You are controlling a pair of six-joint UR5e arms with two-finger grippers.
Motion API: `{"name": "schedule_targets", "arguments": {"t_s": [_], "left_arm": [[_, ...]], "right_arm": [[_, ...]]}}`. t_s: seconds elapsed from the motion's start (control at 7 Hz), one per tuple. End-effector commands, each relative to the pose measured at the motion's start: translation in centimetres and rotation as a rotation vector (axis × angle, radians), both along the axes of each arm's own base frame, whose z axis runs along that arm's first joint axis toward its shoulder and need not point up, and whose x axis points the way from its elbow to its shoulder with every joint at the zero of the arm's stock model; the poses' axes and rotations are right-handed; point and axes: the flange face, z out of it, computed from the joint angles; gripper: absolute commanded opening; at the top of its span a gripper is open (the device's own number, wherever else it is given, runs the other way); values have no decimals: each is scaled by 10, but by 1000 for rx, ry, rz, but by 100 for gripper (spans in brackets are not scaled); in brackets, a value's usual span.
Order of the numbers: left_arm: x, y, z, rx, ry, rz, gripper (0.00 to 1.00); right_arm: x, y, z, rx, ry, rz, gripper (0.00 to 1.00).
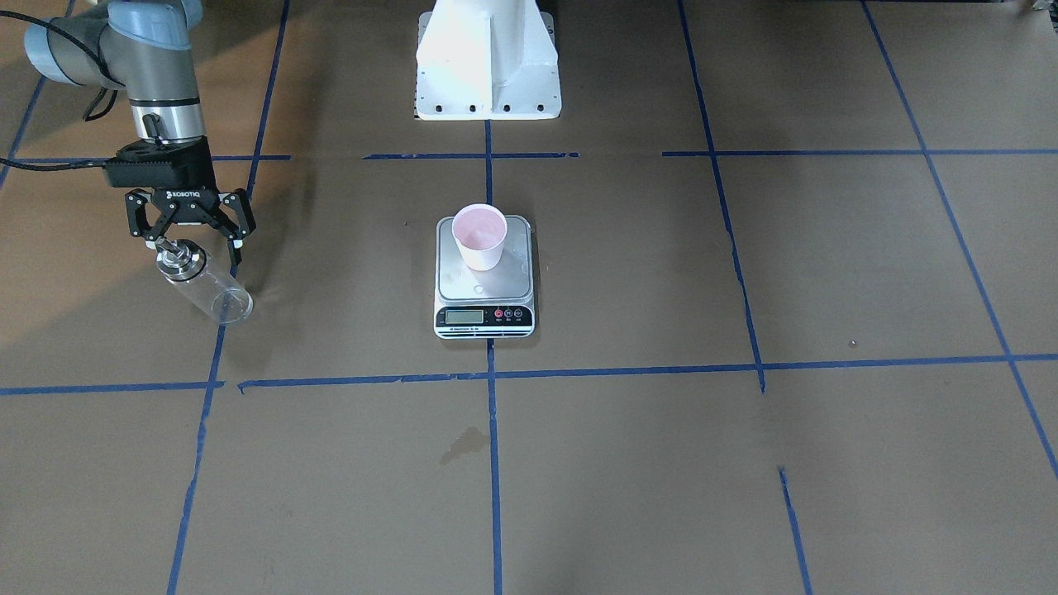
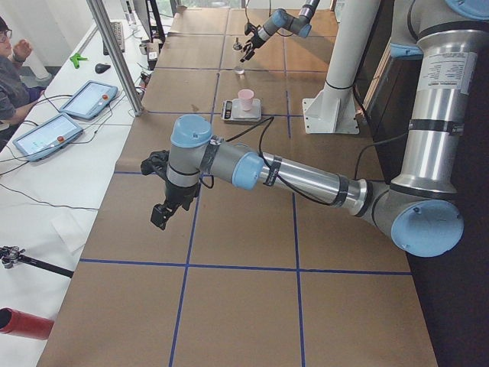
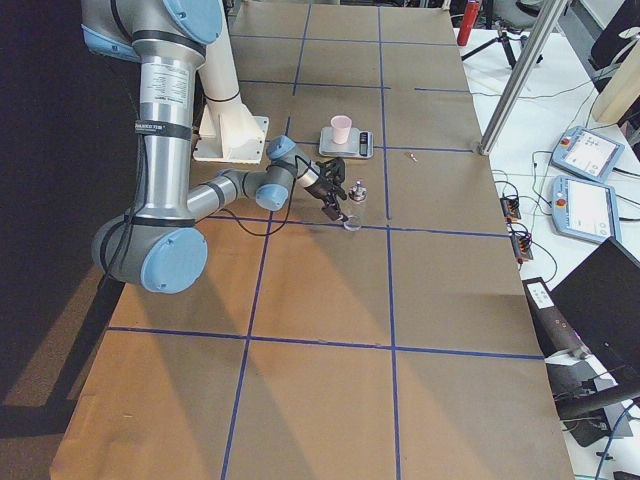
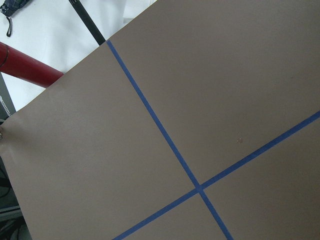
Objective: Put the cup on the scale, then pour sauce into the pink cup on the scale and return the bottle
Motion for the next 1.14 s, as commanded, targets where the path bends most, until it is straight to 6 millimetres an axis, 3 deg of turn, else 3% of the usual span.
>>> {"name": "schedule_targets", "arguments": {"t_s": [0.0,0.43,0.57,0.71,1.0], "left_arm": [[0,2,3,-6,0,0,100],[0,1,3,-3,-1,2,100],[0,1,3,-3,-2,2,100],[0,3,3,-1,-1,4,100],[0,2,3,-7,0,1,100]], "right_arm": [[18,27,-47,-141,-2,-142,100],[67,36,-86,-441,-16,-268,100],[88,29,-87,-477,-12,-305,100],[120,11,-88,-420,-16,-405,100],[195,-31,-62,-353,-14,-520,100]]}}
